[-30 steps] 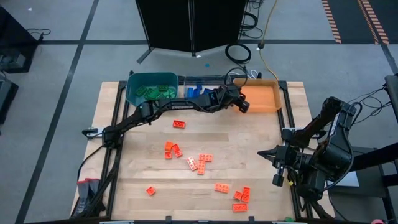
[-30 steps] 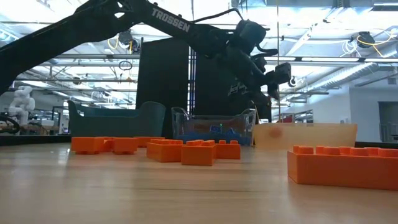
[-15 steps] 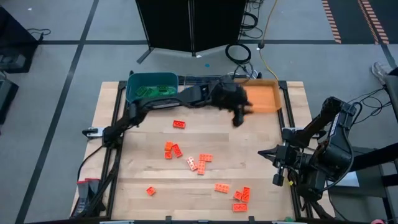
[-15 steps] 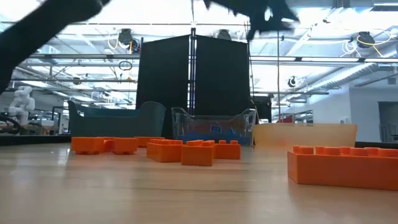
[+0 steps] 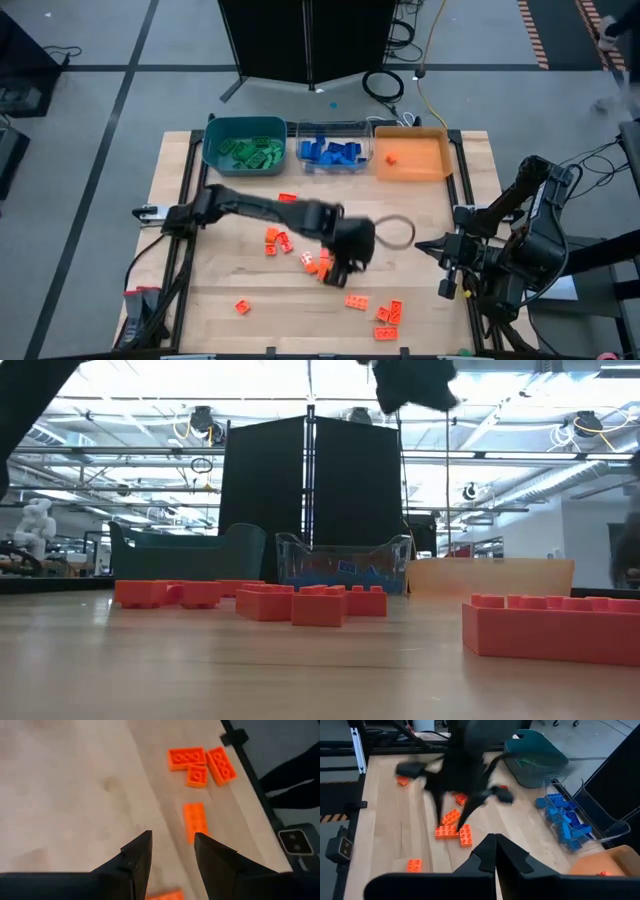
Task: Sort blocks
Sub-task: Put the orange game piece into the orange transparent bin
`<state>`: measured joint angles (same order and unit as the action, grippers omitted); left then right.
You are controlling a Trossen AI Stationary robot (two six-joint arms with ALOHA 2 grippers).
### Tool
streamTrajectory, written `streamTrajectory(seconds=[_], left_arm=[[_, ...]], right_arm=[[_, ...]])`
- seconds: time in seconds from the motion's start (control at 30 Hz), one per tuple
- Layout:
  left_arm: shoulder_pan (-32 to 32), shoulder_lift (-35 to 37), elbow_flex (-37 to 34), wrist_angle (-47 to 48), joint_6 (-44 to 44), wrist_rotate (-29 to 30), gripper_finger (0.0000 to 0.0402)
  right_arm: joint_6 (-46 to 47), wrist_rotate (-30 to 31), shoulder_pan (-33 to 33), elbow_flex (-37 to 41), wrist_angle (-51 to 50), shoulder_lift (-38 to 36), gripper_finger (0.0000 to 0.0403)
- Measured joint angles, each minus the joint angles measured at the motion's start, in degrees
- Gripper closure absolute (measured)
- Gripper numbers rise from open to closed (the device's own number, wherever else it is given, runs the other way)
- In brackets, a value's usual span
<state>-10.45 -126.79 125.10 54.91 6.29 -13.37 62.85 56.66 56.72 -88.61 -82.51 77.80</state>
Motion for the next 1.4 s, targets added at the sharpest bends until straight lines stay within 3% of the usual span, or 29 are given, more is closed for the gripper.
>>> streamTrajectory(seconds=[0.2,0.4,0.5,0.67,0.93,1.2,1.4], left_arm=[[-2.1,-0.1,-12.0,-5.3,-2.3,0.4,0.025],[-1.1,0.4,-16.2,-2.2,1.5,4.5,0.025],[-0.3,0.2,-16.6,-3.1,-1.1,4.4,0.025],[-0.1,0.4,-16.5,-4.6,-15.7,4.4,0.025],[-0.3,0.3,-16.5,-4.9,-24.0,7.9,0.0249],[-0.9,0.3,-16.5,-4.9,-24.0,8.6,0.0249],[0.2,0.3,-16.5,-7.2,-15.9,6.8,0.0238]], right_arm=[[1.5,0.0,0.0,0.0,0.5,0.0,0.0402],[1.5,-0.1,0.0,0.0,0.9,0.0,0.0402],[1.5,-0.2,0.0,0.0,1.2,0.0,0.0402],[0.9,-0.3,0.0,0.0,1.1,0.0,0.0402],[-1.1,0.0,0.0,0.0,0.8,0.0,0.0402],[-2.5,0.1,0.0,0.0,0.3,0.0,0.0402],[-2.5,0.2,0.0,0.0,-0.2,0.0,0.0402]])
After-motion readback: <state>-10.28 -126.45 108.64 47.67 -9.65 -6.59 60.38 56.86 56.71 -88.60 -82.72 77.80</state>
